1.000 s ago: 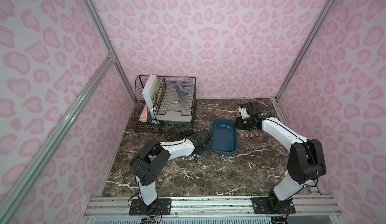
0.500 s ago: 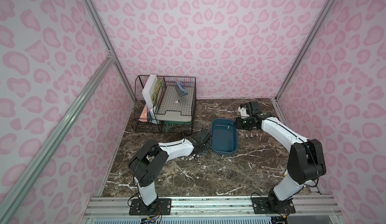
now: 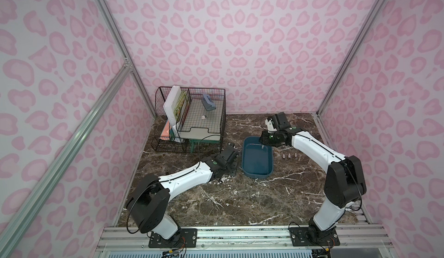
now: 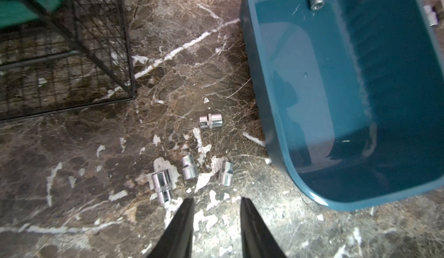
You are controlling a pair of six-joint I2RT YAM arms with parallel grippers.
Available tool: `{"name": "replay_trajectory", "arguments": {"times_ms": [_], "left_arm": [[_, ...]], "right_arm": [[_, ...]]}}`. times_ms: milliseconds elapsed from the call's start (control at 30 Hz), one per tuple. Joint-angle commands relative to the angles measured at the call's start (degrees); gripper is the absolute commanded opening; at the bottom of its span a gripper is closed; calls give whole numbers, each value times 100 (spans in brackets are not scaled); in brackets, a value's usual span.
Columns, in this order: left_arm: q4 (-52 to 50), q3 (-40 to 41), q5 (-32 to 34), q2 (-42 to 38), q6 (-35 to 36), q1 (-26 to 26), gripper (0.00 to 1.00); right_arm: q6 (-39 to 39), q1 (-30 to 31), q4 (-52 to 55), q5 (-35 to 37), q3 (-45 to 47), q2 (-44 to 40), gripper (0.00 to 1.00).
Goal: Take out the socket from the storage box
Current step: Place the socket head at the center of the board.
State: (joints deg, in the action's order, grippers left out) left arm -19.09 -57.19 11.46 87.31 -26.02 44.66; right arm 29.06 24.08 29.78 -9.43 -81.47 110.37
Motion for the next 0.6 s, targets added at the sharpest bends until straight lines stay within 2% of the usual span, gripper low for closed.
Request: {"name": "replay_trajectory", "arguments": {"times_ms": [0, 300, 567], "left_arm": [[-327, 14, 142, -288, -1, -28, 38], [-574, 71, 208, -869, 95, -76, 38], [-542, 151, 250, -909, 106, -90, 38]], "right_arm": [[283, 80, 43, 299, -229, 251, 35], [464, 127, 161, 608, -677, 841, 35], [579, 173, 99, 719, -680, 1195, 35]]}}
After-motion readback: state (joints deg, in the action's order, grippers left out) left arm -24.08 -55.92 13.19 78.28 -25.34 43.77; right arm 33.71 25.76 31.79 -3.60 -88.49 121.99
